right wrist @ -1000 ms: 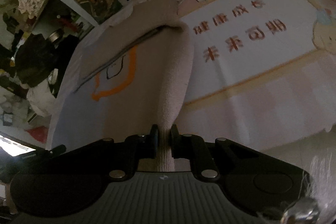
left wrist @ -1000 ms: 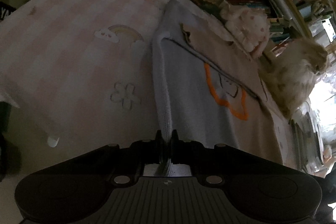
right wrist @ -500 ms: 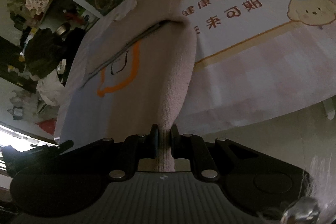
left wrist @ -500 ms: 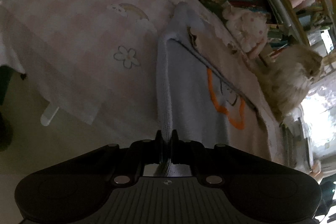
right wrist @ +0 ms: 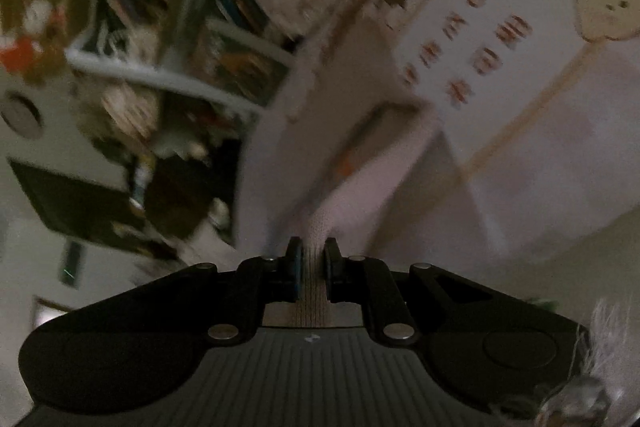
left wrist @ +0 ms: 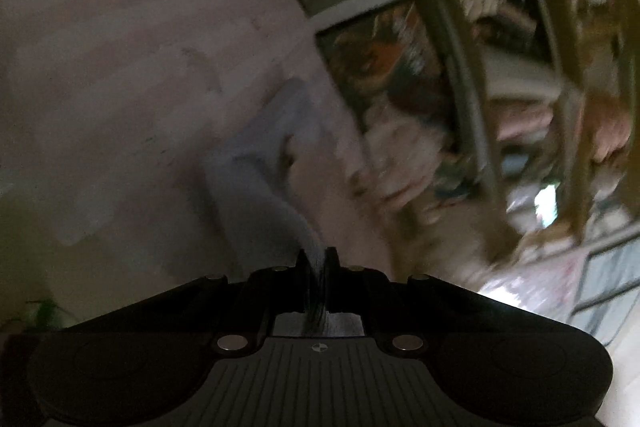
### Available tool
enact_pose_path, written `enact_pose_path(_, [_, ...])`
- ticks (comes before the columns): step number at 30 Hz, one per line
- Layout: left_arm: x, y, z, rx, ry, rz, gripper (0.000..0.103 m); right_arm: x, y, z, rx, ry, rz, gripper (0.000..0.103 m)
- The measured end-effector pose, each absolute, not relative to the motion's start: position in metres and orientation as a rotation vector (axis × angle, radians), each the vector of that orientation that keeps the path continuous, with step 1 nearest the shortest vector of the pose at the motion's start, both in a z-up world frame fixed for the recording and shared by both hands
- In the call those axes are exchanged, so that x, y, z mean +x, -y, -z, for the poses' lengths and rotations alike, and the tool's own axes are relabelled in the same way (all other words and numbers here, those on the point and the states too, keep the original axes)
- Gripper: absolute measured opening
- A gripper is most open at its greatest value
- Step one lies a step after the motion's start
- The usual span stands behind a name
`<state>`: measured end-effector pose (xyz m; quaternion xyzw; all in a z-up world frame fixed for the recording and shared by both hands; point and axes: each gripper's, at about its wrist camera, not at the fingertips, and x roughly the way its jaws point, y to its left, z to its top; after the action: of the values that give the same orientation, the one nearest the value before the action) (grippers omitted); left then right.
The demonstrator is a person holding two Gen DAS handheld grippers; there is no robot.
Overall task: Fold clothes
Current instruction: 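Lift both hem edges and fold them toward the collar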
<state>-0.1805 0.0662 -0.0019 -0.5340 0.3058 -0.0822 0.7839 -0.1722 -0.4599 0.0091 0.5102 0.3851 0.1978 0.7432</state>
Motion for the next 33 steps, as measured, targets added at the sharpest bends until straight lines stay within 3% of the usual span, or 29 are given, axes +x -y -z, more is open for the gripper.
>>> enact_pose_path(7, [-0.128,-0.072,-0.003,-1.272,-0.547,0.201,0.004,-0.122,0.468,-0.023,1.302,-0.686,-0.39,0.01])
enact_pose_path(29, [0.005,-0.082,0.036,-1.196,-0.75,0.147,0.005,-0.002,0.455,0.022,1.312,-0.734,-0.192,0.011])
enact_pose_path(31, [0.011,-0.082,0.036,-1.169,-0.779,0.144,0.008,0.002,0.456,0.023,1.301,-0.733,-0.161,0.018])
enact_pose_path(32, [0.014,-0.081,0.036,-1.156,-0.793,0.142,0.011,0.003,0.457,0.023,1.294,-0.729,-0.143,0.033])
enact_pose_path(33, [0.017,-0.081,0.036,-1.142,-0.808,0.141,0.021,0.005,0.457,0.022,1.288,-0.726,-0.126,0.043])
